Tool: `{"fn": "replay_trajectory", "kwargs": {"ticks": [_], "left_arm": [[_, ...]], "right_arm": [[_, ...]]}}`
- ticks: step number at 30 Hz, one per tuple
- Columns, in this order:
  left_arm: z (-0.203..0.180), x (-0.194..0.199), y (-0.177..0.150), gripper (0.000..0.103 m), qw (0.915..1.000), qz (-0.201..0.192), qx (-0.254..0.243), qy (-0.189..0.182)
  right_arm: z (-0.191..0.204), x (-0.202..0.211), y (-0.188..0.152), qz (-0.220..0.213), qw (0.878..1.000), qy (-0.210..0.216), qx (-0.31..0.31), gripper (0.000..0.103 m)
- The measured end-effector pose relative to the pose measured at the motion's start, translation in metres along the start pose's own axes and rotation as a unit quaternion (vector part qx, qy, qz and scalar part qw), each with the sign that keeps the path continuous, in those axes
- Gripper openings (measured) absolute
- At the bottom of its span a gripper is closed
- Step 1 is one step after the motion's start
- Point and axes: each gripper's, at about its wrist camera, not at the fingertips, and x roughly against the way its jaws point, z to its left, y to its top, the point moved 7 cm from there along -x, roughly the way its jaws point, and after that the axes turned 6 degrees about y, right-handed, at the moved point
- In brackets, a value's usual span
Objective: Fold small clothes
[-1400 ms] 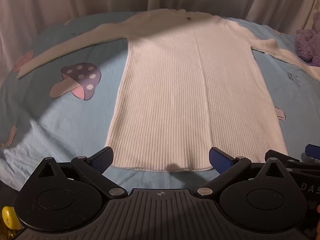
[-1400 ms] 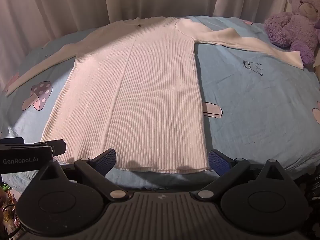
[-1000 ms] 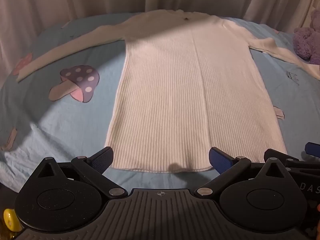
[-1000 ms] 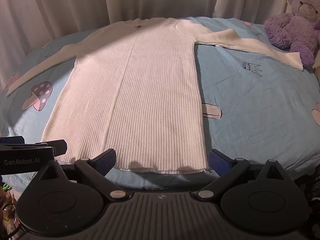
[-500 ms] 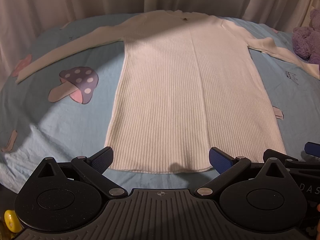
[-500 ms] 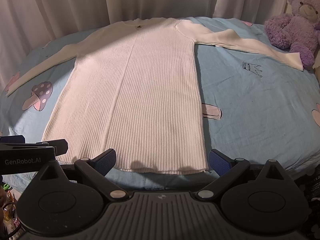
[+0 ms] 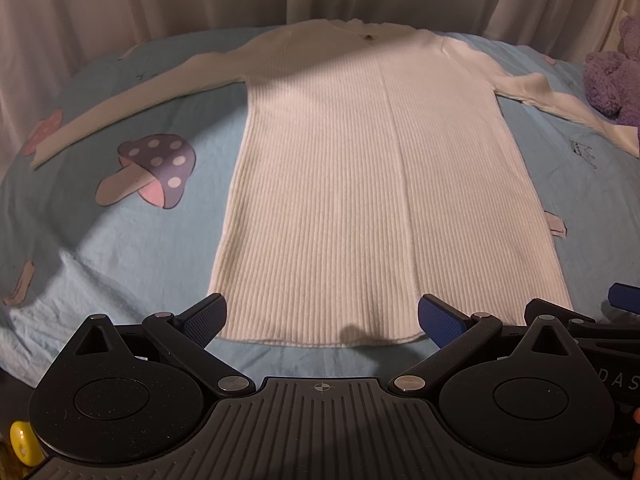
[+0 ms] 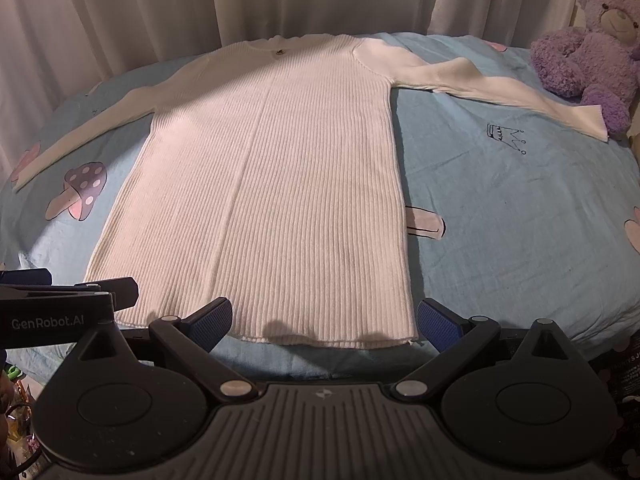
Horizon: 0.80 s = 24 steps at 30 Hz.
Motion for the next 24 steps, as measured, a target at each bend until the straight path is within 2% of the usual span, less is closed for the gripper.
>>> {"fn": "replay_trajectory", "kwargs": {"ticks": [24], "left_arm": [[-0.0026, -0.0011, -0.0021, 0.103, 1.0000, 0.003, -0.001, -0.001]], "right_arm": [[-0.0015, 0.0004, 0.0001, 0.000, 1.000, 0.002, -0.002, 0.099]]}}
